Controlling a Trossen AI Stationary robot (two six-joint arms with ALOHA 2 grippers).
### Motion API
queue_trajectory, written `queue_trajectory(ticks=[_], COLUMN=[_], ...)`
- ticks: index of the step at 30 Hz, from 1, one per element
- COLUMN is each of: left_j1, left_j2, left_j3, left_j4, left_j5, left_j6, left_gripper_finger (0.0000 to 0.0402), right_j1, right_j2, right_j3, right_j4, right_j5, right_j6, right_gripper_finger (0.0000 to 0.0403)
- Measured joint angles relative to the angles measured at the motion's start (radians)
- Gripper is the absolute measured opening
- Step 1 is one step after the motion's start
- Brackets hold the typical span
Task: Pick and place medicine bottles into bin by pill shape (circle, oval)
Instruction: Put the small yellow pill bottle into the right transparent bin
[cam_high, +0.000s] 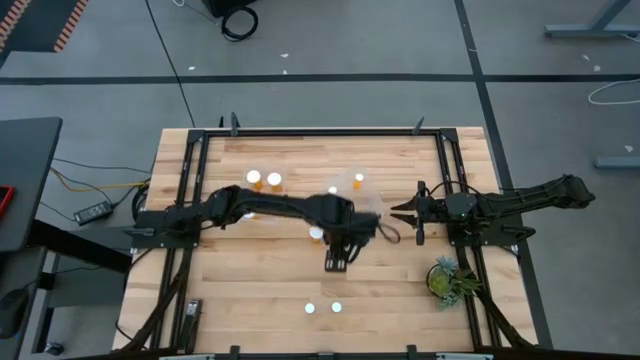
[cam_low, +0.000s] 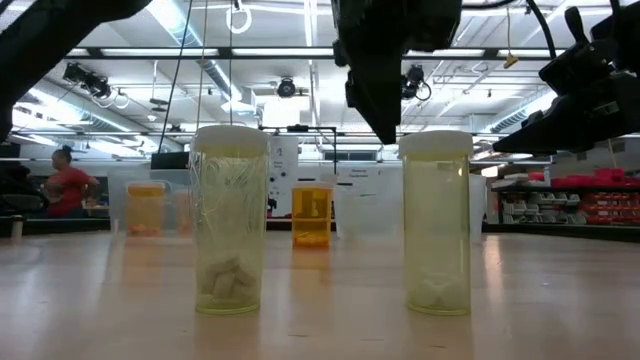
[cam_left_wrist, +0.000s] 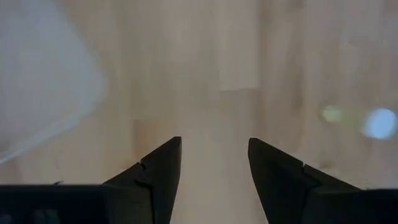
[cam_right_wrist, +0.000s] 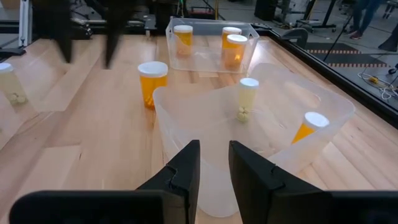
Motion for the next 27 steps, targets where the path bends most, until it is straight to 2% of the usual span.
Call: queue_trajectory(ticks=[6, 12, 20, 27], left_j1=[-0.094, -0.176, -0.268, -0.357], left_j2=[0.000, 0.000, 0.003, 0.002], left_j3=[0.000, 0.000, -0.043, -0.074], left_j4=[0.005, 0.005, -0.149, -0.160], left_j5=[-0.004, -0.075, -0.054, -0.016], left_j6=[-0.025, -0.088, -0.358, -0.535], left_gripper_finger=[0.0198, 0.0219, 0.0223, 0.0211], right_j1=[0.000, 0.000, 0.000, 0.000], right_j2=[0.000, 0.000, 0.000, 0.000], right_j3=[0.000, 0.000, 0.000, 0.000], right_j4=[0.000, 0.000, 0.000, 0.000], right_j5=[0.000, 0.000, 0.000, 0.000], right_j6=[0.000, 0.000, 0.000, 0.000], right_gripper_finger=[0.0092, 0.0092, 0.0092, 0.0092])
